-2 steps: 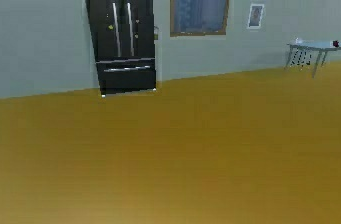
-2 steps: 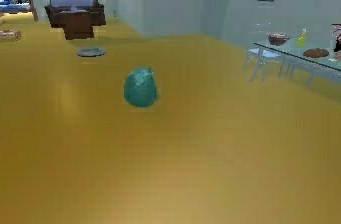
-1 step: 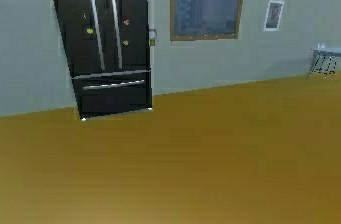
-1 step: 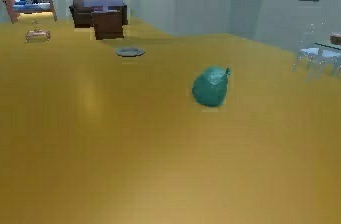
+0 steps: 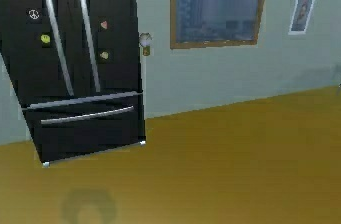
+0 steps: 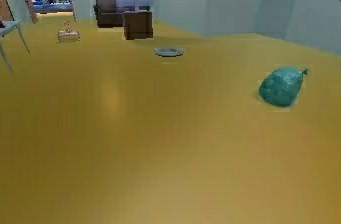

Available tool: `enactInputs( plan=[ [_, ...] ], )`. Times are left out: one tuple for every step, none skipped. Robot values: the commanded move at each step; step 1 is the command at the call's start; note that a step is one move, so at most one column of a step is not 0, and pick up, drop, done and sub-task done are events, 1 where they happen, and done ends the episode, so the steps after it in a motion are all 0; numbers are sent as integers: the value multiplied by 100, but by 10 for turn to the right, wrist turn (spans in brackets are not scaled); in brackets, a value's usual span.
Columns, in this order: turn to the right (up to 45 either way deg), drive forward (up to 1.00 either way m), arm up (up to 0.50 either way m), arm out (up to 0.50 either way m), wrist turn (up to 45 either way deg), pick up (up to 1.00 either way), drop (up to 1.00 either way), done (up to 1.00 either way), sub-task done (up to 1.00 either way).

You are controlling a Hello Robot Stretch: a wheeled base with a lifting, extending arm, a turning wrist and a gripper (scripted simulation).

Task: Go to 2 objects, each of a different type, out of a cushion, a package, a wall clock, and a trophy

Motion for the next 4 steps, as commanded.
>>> enactInputs(
  plan=[
    [0, 100, 0, 0, 0, 0, 0, 0, 0],
    [30, 0, 0, 0, 0, 0, 0, 0, 0],
    [0, 65, 0, 0, 0, 0, 0, 0, 0],
    [-180, 0, 0, 0, 0, 0, 0, 0, 0]
  ],
)
